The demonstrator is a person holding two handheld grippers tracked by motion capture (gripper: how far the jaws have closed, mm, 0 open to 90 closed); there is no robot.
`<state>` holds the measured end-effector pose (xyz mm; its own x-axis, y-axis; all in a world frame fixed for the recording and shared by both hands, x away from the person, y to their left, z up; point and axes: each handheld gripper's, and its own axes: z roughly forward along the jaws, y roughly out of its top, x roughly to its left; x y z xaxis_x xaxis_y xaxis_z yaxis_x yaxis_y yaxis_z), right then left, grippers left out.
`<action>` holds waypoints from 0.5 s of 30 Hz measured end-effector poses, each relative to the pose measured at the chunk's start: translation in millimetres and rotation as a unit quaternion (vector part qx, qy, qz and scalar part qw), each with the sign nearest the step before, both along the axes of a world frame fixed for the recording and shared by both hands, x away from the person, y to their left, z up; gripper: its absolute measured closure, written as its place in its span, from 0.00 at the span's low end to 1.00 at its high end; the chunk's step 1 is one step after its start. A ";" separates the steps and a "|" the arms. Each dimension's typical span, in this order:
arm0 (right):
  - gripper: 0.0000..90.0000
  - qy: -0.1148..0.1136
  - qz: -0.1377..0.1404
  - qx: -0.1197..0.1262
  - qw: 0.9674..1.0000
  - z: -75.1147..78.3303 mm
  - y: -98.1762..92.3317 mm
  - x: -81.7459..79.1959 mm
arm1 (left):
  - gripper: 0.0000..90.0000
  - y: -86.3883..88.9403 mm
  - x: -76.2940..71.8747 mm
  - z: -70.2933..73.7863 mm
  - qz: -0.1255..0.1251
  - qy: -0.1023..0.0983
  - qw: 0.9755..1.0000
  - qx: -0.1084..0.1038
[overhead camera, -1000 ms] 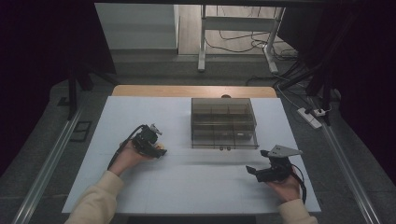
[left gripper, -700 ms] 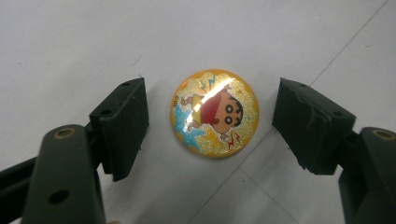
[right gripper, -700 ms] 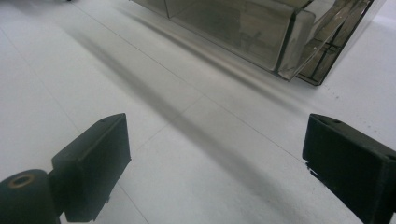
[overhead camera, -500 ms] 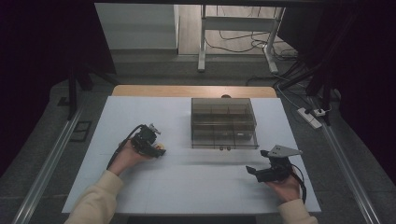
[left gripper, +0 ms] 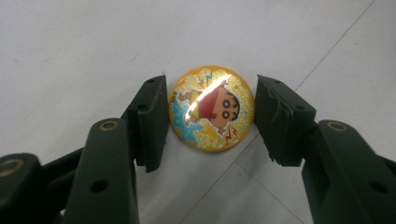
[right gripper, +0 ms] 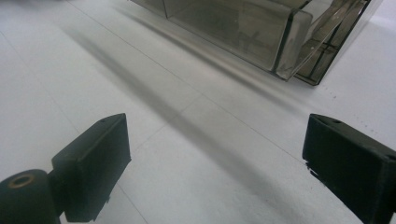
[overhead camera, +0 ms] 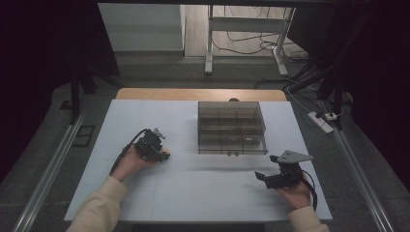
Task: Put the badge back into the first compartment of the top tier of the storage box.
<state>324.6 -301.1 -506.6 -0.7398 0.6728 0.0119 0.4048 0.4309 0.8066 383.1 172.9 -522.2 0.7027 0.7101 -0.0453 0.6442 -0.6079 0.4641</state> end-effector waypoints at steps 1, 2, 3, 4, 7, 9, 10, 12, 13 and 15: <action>0.08 0.001 0.000 0.000 1.000 -0.1 0.1 0.1 | 0.51 0.1 0.1 0.0 0.000 0.000 1.000 -0.001; 0.08 0.001 0.000 0.000 1.000 -0.2 0.1 0.1 | 0.51 0.3 0.1 -0.1 0.000 0.000 1.000 -0.001; 0.08 0.001 0.000 -0.001 1.000 -0.2 0.1 0.1 | 0.51 0.4 0.2 -0.1 0.000 0.000 1.000 -0.002; 0.08 0.001 0.000 -0.001 1.000 -0.2 0.1 0.1 | 0.51 0.4 0.2 -0.1 0.000 0.000 1.000 -0.002; 0.08 0.001 0.001 0.003 1.000 -0.3 -0.3 0.2 | 0.51 0.8 0.5 -0.1 0.001 0.000 1.000 -0.004; 0.08 0.001 0.000 0.002 1.000 -0.4 -0.2 0.2 | 0.51 1.1 0.5 -0.2 0.001 0.000 1.000 -0.005; 0.08 0.001 0.001 0.002 1.000 -0.6 -0.2 0.3 | 0.51 1.1 0.5 -0.2 0.001 0.000 1.000 -0.005; 0.08 0.002 -0.001 -0.001 1.000 -0.6 -0.1 0.2 | 0.51 1.0 0.4 -0.2 0.000 -0.001 1.000 -0.005; 0.08 0.003 0.001 0.000 1.000 -0.6 -0.1 0.3 | 0.51 1.0 0.4 -0.2 0.000 -0.001 1.000 -0.005; 0.08 0.003 0.001 0.000 1.000 -0.8 -0.1 0.4 | 0.51 1.2 0.3 -0.2 0.000 -0.001 1.000 -0.006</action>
